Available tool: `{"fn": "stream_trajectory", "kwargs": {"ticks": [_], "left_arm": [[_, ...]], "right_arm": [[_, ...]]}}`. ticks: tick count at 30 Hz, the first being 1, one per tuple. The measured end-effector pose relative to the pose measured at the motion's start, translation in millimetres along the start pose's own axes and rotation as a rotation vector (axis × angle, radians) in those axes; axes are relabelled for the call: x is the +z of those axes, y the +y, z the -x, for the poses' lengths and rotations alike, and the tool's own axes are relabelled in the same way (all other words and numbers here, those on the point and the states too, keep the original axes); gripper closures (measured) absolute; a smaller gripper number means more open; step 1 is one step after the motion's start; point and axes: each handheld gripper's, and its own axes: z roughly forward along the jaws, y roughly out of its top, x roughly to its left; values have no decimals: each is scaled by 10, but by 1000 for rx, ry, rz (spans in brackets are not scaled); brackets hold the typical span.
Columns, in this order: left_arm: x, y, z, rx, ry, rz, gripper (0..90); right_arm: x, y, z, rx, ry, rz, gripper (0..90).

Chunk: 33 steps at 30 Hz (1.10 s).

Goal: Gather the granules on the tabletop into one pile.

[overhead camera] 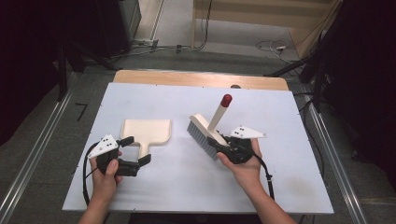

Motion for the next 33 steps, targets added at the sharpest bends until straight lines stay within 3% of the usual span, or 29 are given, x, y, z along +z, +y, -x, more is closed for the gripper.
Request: {"fn": "stream_trajectory", "kwargs": {"ticks": [5, 9, 11, 13, 19, 33], "left_arm": [[-2, -6, 18, 5, 1, -5, 0], [-16, -24, 9, 0, 3, -7, 0], [-14, -30, 4, 1, 4, -12, 0], [-8, -31, 4, 1, 1, -12, 0], [-1, -27, 15, 2, 2, -11, 0], [9, -25, 29, 3, 1, -12, 0]], "right_arm": [[315, 15, -214, -15, -14, -32, 656], [514, -1, -159, 33, -48, -66, 656], [534, 2, -91, 55, -78, -68, 656], [521, 3, -28, 90, -108, -78, 656], [388, -48, 141, 127, -188, -69, 656], [98, -179, 417, 196, -277, -33, 655]]}}
